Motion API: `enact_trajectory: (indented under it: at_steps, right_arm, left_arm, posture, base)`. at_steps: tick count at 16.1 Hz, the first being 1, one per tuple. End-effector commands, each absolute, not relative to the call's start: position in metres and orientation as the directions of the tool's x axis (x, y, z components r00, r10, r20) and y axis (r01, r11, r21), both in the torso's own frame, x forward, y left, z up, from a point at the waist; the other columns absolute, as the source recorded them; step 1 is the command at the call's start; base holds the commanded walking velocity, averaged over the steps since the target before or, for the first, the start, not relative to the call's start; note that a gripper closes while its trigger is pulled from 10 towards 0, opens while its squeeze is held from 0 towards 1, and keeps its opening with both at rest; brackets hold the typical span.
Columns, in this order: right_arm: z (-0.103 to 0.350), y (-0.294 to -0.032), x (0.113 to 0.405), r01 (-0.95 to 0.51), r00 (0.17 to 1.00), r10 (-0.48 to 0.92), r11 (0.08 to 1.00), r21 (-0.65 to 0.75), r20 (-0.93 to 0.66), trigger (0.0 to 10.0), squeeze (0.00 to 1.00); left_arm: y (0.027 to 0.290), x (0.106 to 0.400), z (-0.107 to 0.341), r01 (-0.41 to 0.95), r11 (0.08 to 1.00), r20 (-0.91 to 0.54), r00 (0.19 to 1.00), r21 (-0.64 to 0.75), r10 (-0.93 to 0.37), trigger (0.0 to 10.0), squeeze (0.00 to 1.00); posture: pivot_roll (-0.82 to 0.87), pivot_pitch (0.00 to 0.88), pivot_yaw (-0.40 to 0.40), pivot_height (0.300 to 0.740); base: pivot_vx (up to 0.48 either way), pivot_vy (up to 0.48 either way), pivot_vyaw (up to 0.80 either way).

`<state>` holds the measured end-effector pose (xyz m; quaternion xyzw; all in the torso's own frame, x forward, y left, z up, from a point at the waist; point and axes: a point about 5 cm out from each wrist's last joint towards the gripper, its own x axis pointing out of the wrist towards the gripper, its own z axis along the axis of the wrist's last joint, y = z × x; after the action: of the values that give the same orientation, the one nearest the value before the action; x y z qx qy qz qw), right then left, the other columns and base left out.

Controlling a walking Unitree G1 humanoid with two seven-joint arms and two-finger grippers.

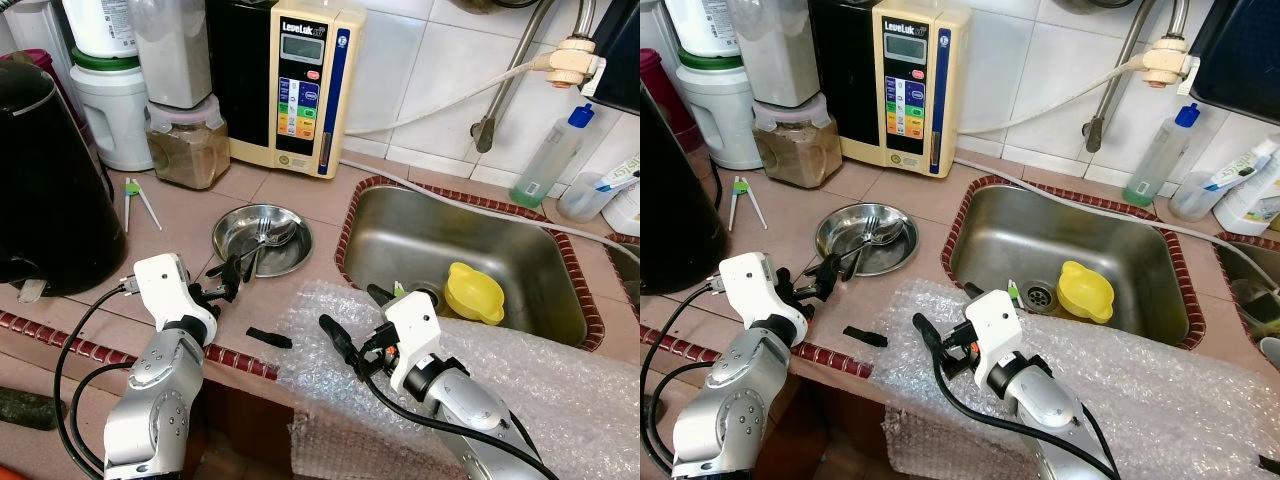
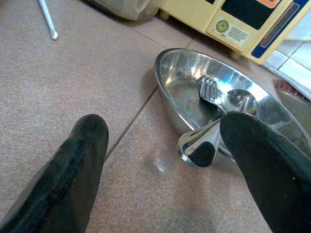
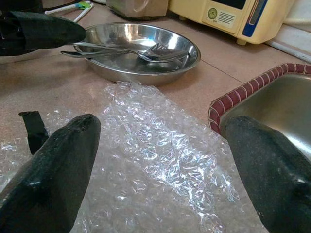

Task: Kitchen organization

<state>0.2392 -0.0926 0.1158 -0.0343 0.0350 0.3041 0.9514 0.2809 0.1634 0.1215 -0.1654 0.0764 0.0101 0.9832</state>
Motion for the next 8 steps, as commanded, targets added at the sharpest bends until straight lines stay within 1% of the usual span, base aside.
enact_trajectory:
  at_steps: [1,4,5,7,8]
  right_arm:
    - [0.115,-0.095,0.239,-0.579,0.813,0.573,0.813,-0.054,-0.101,10.0,0.00]
    - [0.115,-0.095,0.239,-0.579,0.813,0.573,0.813,-0.054,-0.101,10.0,0.00]
    - [0.115,-0.095,0.239,-0.563,0.825,0.556,0.825,-0.053,-0.099,10.0,0.00]
    - [0.115,-0.095,0.239,-0.535,0.843,0.529,0.843,-0.053,-0.092,10.0,0.00]
    - [0.115,-0.095,0.239,-0.534,0.844,0.528,0.844,-0.053,-0.091,10.0,0.00]
  left_arm:
    - [0.160,0.282,0.120,-0.042,0.943,-0.166,0.986,-0.329,-0.014,10.0,0.90]
    - [0.160,0.282,0.120,-0.042,0.943,-0.166,0.986,-0.329,-0.014,10.0,0.90]
    - [0.142,0.297,0.124,0.010,0.912,-0.166,0.982,-0.410,-0.086,0.0,0.00]
    - [0.112,0.316,0.131,0.099,0.859,-0.154,0.967,-0.502,-0.202,0.0,0.00]
    - [0.112,0.316,0.132,0.107,0.869,-0.154,0.967,-0.483,-0.204,5.5,0.00]
  posture:
    - [0.13,0.000,-0.088,0.740]
    - [0.13,0.000,-0.088,0.740]
    - [0.09,0.000,-0.039,0.740]
    - [0.09,0.000,-0.038,0.740]
    - [0.09,0.000,-0.035,0.740]
  base:
    - [0.000,0.000,0.00]
    - [0.000,0.000,0.00]
    - [0.000,0.000,0.00]
    - [0.000,0.000,0.00]
    - [0.000,0.000,0.00]
